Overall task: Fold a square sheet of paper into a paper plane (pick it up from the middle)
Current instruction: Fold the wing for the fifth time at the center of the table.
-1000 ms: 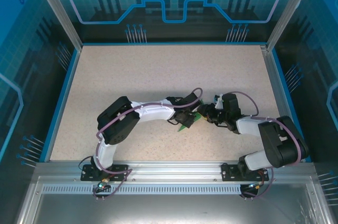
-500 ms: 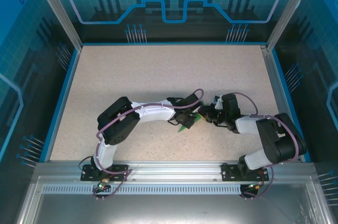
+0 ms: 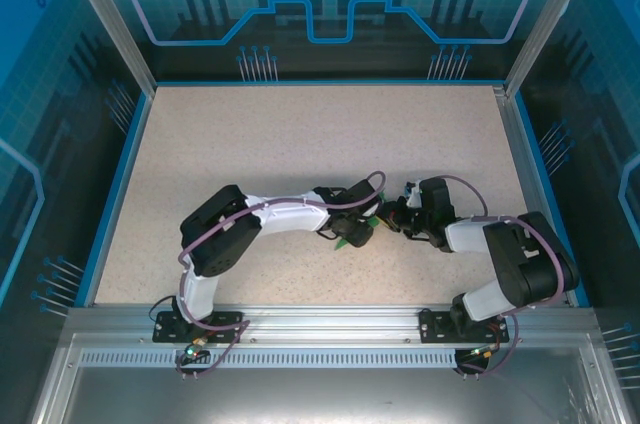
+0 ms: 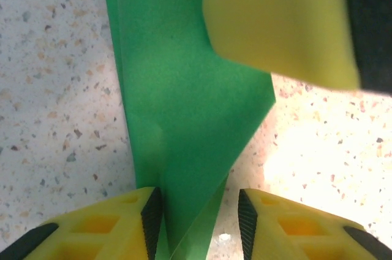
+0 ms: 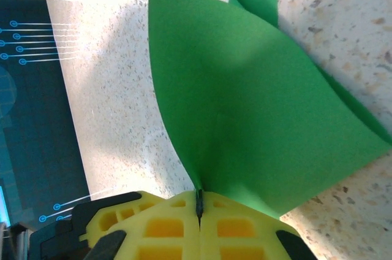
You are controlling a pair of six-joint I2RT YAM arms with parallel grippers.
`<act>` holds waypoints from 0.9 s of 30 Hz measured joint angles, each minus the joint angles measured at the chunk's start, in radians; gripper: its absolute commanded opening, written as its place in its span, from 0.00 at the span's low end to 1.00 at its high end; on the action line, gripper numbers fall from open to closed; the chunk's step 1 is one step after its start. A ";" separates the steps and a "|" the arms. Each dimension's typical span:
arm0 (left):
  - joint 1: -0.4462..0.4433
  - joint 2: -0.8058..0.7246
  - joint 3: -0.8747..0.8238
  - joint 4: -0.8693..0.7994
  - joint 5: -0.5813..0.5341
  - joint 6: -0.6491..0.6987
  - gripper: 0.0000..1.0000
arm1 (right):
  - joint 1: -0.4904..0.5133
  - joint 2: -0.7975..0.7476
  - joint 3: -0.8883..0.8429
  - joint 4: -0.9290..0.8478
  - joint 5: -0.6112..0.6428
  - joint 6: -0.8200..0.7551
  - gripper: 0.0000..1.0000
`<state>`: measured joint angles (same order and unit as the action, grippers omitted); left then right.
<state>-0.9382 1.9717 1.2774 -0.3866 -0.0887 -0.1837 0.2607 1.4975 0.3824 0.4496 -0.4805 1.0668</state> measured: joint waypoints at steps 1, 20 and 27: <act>0.000 -0.010 -0.009 -0.002 0.002 0.002 0.44 | 0.000 0.005 0.002 -0.003 0.000 -0.002 0.01; 0.051 -0.146 -0.144 -0.054 0.087 0.000 0.43 | -0.005 0.063 0.034 -0.014 0.001 -0.036 0.00; 0.062 -0.161 -0.190 -0.052 0.093 0.000 0.36 | -0.006 0.070 0.036 -0.021 0.001 -0.043 0.00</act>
<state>-0.8764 1.8107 1.0874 -0.4389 0.0048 -0.1837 0.2543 1.5673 0.4187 0.4290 -0.4797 1.0241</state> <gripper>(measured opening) 0.382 0.044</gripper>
